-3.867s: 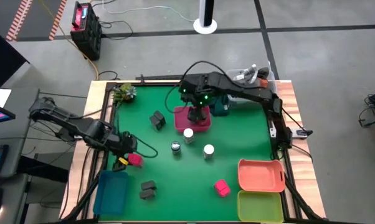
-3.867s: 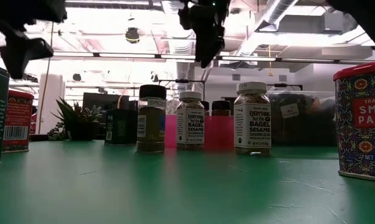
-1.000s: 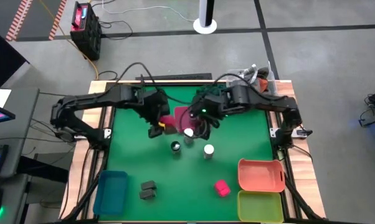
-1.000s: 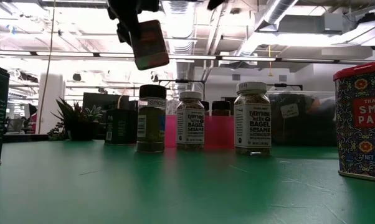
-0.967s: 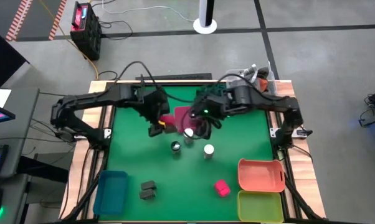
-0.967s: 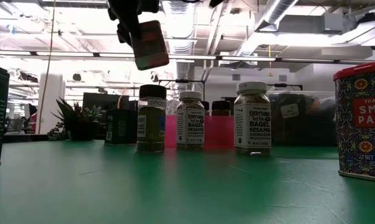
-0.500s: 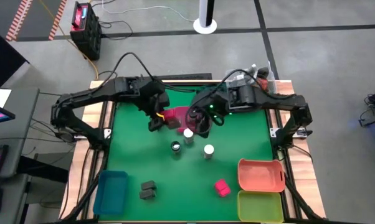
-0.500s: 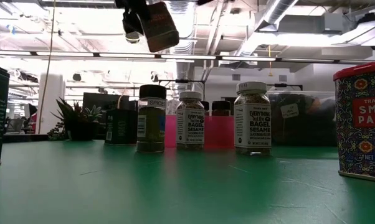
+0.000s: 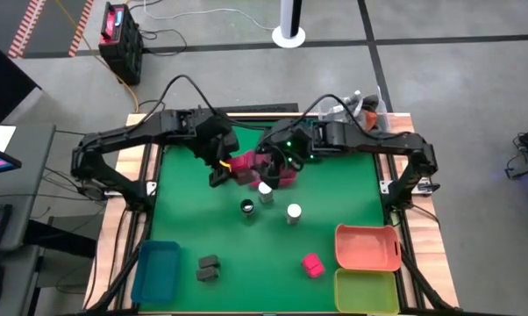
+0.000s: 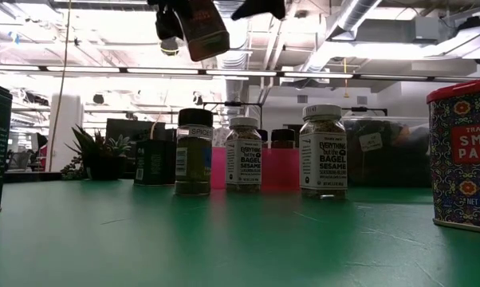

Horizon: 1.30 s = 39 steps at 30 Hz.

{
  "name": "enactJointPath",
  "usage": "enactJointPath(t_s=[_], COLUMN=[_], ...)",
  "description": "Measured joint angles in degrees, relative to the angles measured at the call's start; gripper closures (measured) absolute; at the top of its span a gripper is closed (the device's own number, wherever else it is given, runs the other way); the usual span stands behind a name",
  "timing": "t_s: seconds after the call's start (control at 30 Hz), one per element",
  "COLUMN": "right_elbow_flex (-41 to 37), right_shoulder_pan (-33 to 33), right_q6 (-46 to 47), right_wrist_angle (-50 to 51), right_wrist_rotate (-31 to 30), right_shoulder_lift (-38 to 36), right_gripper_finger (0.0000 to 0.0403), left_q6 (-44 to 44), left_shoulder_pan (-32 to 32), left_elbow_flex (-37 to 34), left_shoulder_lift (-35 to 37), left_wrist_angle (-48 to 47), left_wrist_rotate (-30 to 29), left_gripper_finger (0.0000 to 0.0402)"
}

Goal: Sort spices by type
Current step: Put the top red seasoning can into the blue bin

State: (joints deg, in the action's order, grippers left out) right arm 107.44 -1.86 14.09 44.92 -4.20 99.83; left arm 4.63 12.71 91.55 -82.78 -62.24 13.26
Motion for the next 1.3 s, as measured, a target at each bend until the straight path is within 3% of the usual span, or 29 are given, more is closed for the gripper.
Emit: enactJointPath(t_s=[0.23,0.53,0.63,0.8,1.0,1.3], right_elbow_flex=[0.1,0.0,0.0,0.0,0.0,0.0], right_shoulder_pan=[1.6,1.6,1.5,1.4,0.8,-3.4], right_q6=[-1.9,-2.5,-2.5,-2.5,-3.4,-3.6], right_wrist_angle=[1.2,1.0,0.9,8.7,21.6,22.6], right_wrist_rotate=[-1.7,-1.9,-1.9,-2.1,-8.7,-9.6], right_shoulder_lift=[-3.3,-2.3,-2.1,-4.5,-6.8,-6.8], right_gripper_finger=[0.0127,0.0127,0.0127,0.0127,0.0127,0.0127], left_q6=[0.9,2.7,2.7,4.5,10.0,35.0], left_shoulder_pan=[1.5,3.1,2.2,-0.8,-10.4,-32.8], left_elbow_flex=[0.0,0.0,0.0,0.0,-0.7,-12.2], left_shoulder_lift=[2.9,6.8,7.1,9.8,16.0,28.2], left_wrist_angle=[1.1,3.4,0.2,-13.3,-27.9,-23.5], left_wrist_rotate=[-0.3,-0.4,-0.4,1.1,3.3,-2.7], left_gripper_finger=[0.0186,0.0186,0.0186,0.0186,0.0186,0.0186])
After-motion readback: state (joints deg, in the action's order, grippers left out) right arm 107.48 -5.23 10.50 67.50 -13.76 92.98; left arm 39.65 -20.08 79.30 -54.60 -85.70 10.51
